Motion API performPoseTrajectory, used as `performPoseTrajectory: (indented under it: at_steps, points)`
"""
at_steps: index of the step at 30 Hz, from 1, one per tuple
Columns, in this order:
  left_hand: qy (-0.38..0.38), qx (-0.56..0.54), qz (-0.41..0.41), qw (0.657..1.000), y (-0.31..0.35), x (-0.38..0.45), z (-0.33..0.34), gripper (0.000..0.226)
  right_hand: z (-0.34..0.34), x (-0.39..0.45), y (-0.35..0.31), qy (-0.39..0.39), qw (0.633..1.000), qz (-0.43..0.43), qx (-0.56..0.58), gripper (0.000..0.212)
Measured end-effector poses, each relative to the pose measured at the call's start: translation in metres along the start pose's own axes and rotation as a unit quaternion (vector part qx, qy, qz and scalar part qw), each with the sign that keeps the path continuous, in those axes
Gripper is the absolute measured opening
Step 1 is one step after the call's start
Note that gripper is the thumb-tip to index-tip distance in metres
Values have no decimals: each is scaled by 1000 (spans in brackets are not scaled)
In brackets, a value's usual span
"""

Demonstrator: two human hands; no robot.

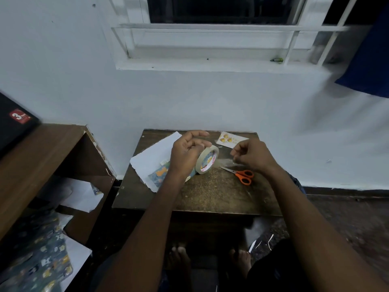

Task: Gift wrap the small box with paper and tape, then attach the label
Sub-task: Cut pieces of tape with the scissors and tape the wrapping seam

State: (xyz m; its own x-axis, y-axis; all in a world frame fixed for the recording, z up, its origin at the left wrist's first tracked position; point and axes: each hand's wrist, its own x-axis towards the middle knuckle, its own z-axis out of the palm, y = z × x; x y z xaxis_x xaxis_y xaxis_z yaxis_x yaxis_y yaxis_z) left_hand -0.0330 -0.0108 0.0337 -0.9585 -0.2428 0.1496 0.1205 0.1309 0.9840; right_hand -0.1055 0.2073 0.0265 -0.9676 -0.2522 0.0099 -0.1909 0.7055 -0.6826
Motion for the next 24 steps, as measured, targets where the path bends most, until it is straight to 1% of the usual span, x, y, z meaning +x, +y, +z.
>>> performPoseTrajectory:
  at_steps: [4, 7, 9, 13, 16, 21, 24]
  points:
    - [-20, 8, 15, 1000, 2, -7, 3, 32, -1, -25, 2, -24, 996, 15, -86, 20]
    - [-32, 22, 39, 998, 2, -11, 5, 35, -1, -37, 2, -28, 992, 38, -119, 22]
    - [-35, 26, 49, 998, 3, -14, 7, 35, 0, -44, 1, -26, 989, 35, -138, 22]
    - [-45, 27, 59, 997, 5, -21, 9, 34, 8, -50, -1, 10, 981, 23, -193, 20]
    - [-47, 24, 65, 996, 4, -25, 9, 32, 12, -51, -4, 45, 970, 31, -236, 14]
    - [-52, 27, 70, 996, 1, -26, 9, 33, 17, -48, -5, 13, 951, 11, -307, 23]
    - [-53, 22, 63, 996, 1, -25, 9, 34, 14, -44, -1, 4, 953, 24, -302, 34]
